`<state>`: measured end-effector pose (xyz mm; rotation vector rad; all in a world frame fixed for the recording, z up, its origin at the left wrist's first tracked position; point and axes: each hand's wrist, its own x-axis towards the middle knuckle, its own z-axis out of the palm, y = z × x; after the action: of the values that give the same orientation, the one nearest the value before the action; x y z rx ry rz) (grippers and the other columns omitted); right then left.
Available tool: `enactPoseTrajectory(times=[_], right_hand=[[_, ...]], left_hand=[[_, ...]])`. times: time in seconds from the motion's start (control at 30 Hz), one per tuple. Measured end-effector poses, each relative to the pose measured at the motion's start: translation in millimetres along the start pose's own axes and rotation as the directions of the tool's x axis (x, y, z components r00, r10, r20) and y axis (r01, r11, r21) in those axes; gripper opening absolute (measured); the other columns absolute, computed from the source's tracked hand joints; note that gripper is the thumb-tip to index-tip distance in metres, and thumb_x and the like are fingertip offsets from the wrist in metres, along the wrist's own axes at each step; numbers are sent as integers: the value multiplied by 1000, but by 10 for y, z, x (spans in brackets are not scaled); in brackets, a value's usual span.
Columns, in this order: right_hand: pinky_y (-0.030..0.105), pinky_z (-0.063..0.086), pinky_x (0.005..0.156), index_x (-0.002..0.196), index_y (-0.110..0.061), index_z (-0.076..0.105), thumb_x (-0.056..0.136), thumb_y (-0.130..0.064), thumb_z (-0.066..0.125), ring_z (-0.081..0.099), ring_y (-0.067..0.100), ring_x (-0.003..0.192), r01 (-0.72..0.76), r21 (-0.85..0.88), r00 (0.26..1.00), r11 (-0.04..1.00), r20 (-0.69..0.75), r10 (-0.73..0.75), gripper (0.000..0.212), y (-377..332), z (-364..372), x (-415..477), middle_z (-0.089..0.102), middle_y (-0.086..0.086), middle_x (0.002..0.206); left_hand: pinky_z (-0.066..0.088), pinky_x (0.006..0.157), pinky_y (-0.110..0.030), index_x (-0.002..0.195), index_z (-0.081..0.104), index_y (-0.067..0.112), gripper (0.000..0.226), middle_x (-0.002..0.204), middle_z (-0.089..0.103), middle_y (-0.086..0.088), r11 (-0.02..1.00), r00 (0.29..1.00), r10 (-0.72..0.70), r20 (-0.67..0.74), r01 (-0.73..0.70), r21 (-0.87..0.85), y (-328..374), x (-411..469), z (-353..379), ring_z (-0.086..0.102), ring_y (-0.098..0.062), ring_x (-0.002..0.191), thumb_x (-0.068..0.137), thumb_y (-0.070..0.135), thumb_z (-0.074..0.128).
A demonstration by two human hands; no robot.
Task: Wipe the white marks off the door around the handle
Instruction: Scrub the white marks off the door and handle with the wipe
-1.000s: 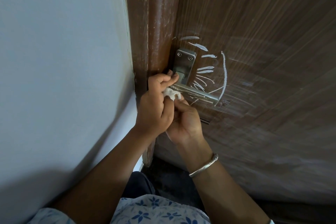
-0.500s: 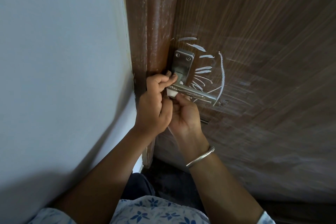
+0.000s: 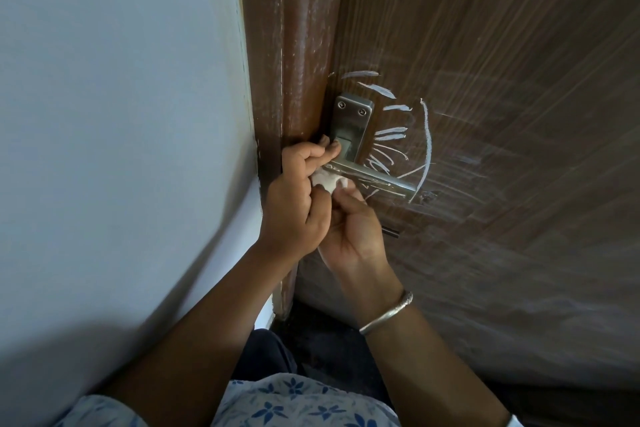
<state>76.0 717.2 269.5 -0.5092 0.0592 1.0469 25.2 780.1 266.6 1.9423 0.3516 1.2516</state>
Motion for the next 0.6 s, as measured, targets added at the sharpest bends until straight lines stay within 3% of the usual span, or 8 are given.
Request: enactPoseTrajectory(times=[0.1, 0.2, 0.27, 0.43, 0.5, 0.6], right_hand=[[34, 43, 101, 122, -1, 55, 96, 0, 32, 61, 24, 107, 3, -59, 998, 998, 65, 1, 35, 15, -38, -53, 64, 17, 113], [36, 45, 100, 100, 2, 64, 93, 2, 40, 66, 24, 95, 47, 10, 998, 999, -37, -46, 25, -45, 13, 48, 67, 18, 103], [36, 49, 96, 96, 3, 64, 92, 4, 41, 67, 23, 92, 76, 54, 994, 996, -78, -71, 24, -86, 33, 103, 68, 18, 98], [37, 57, 83, 92, -3, 68, 94, 4, 40, 70, 25, 89, 73, -68, 997, 995, -23, -75, 29, -46, -103, -2, 71, 17, 97], [35, 59, 73, 90, -3, 69, 89, 5, 47, 71, 26, 88, 169, -98, 985, 981, -13, -171, 23, -100, -134, 2, 72, 16, 95], [29, 56, 79, 100, -4, 70, 87, 8, 52, 67, 24, 100, 360, -215, 933, 908, 63, -355, 26, -193, -126, 89, 70, 13, 105]], left_hand=[[44, 97, -20, 110, 43, -2, 27, 122, 63, -13, 1000, 1000, 6, -2, -6, 0, -6, 0, 2, 52, -11, 123, 84, 2, 40], [44, 98, -22, 110, 43, -3, 28, 122, 62, -14, 1000, 1000, 6, 9, -6, -15, -11, 5, -3, 51, -14, 124, 82, 0, 39], [44, 100, -25, 110, 43, -4, 30, 123, 62, -14, 1000, 1000, 8, 16, -8, -20, -8, 3, -6, 51, -16, 125, 81, 0, 38], [44, 99, -24, 109, 43, -4, 27, 123, 62, -15, 1000, 1000, 22, 18, -22, -8, -14, 2, 0, 50, -17, 125, 83, 1, 39], [42, 98, -21, 108, 43, -5, 26, 122, 62, -16, 1000, 999, 24, 22, -24, 2, -14, 6, -1, 50, -17, 126, 83, 0, 39], [43, 96, -18, 108, 44, -6, 29, 122, 62, -16, 999, 999, 23, 27, -24, 26, -25, 3, -7, 51, -16, 124, 80, -10, 42]])
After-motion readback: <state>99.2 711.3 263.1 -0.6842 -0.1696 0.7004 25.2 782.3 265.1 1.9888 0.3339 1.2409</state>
